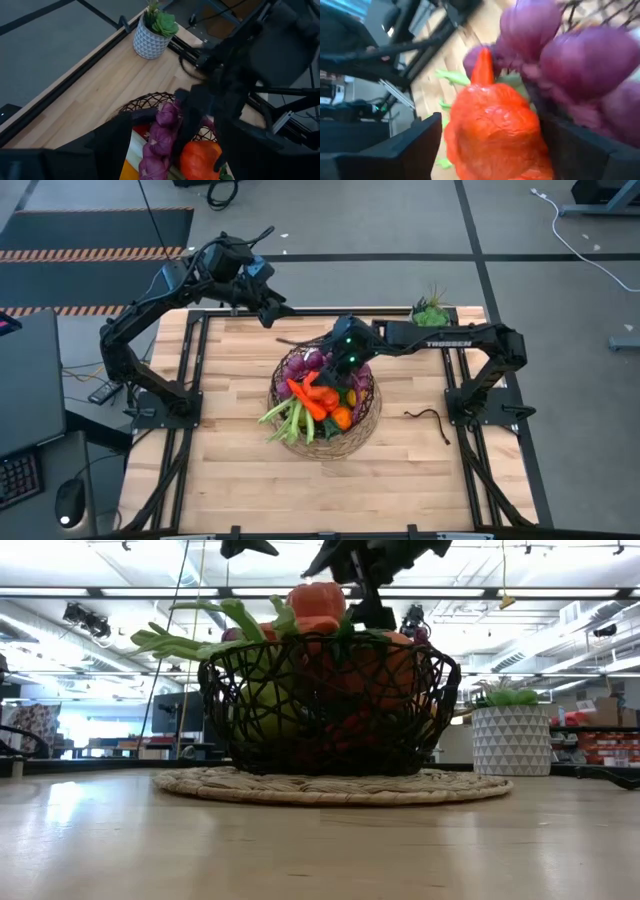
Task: Build produce basket
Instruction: Put the orange squash into the black basket, then return to Home Position
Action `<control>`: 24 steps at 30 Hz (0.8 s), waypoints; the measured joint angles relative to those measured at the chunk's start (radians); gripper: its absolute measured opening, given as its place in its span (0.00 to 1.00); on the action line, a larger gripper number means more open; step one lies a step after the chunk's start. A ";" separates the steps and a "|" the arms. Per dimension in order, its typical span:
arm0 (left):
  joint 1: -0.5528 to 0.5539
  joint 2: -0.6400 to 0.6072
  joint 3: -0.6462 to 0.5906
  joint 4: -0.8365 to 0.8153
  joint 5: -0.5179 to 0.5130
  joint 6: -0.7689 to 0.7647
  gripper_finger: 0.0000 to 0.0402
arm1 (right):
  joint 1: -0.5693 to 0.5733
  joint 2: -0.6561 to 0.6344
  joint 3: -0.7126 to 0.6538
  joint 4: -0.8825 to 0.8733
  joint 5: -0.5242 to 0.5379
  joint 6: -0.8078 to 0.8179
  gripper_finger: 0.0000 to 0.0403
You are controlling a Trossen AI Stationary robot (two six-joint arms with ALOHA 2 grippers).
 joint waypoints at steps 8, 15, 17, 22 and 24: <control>0.000 0.000 0.000 0.000 0.000 0.003 0.71 | -0.074 -0.099 0.000 -0.004 -0.052 0.007 0.95; -0.005 0.000 0.000 0.018 0.000 -0.013 0.71 | -0.182 -0.201 0.000 -0.039 -0.006 -0.065 0.96; -0.005 0.000 0.000 0.050 -0.009 -0.016 0.71 | -0.217 -0.222 0.001 -0.057 0.031 -0.072 0.95; -0.010 0.000 0.000 0.146 -0.088 -0.092 0.71 | -0.316 -0.236 0.001 -0.213 0.113 -0.090 0.93; -0.011 0.000 0.000 0.161 -0.114 -0.115 0.71 | -0.358 -0.223 0.001 -0.270 0.106 -0.118 0.92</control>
